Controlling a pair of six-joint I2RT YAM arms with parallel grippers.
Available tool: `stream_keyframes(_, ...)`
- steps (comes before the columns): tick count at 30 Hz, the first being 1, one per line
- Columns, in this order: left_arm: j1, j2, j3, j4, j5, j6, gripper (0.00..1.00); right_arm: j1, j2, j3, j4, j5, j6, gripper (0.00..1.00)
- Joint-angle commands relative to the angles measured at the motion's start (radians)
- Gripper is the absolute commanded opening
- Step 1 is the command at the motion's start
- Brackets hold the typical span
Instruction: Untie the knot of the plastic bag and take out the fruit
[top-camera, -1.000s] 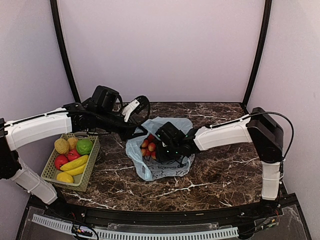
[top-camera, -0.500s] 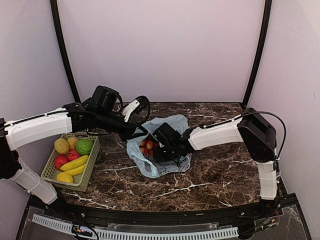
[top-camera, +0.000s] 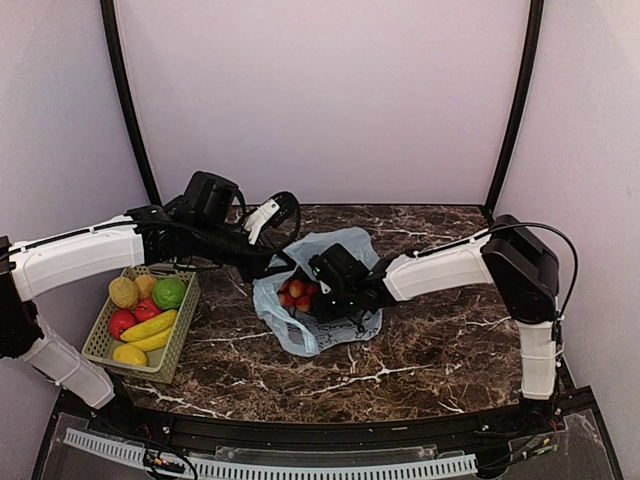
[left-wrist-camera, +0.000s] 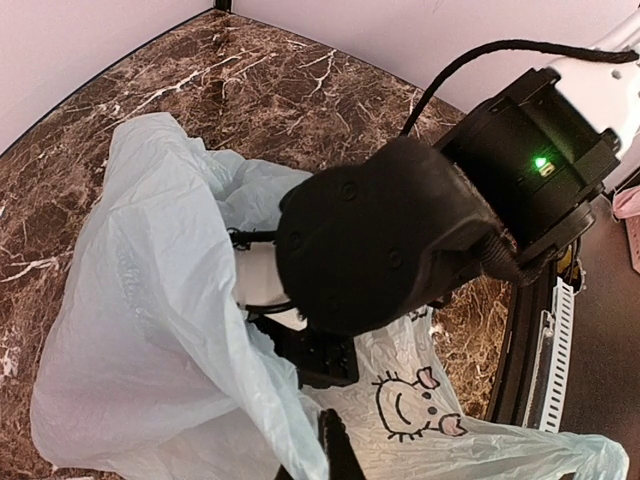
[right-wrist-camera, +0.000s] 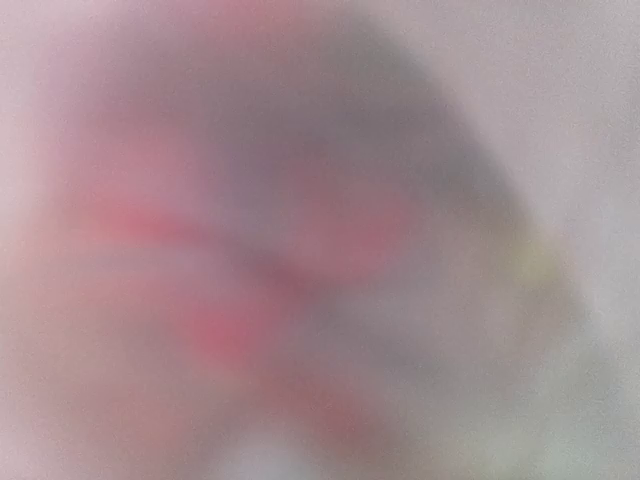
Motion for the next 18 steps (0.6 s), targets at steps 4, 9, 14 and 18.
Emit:
stream_keyframes(4, -0.001, -0.007, 0.013, -0.026, -0.013, 0.009, 0.01, 0.074, -0.175, -0.061, 0.092, 0.03, -0.088, 0.03)
stream_keyframes(9, -0.001, -0.007, 0.015, -0.032, -0.04, 0.014, 0.01, 0.124, -0.237, -0.108, 0.132, 0.023, -0.089, 0.0)
stream_keyframes(14, -0.001, -0.003, 0.02, -0.048, -0.065, 0.025, 0.01, 0.165, -0.295, -0.138, 0.148, 0.022, -0.076, 0.0)
stream_keyframes(18, -0.001, 0.0, 0.024, -0.059, -0.094, 0.035, 0.01, 0.193, -0.347, -0.162, 0.151, 0.034, -0.057, 0.0)
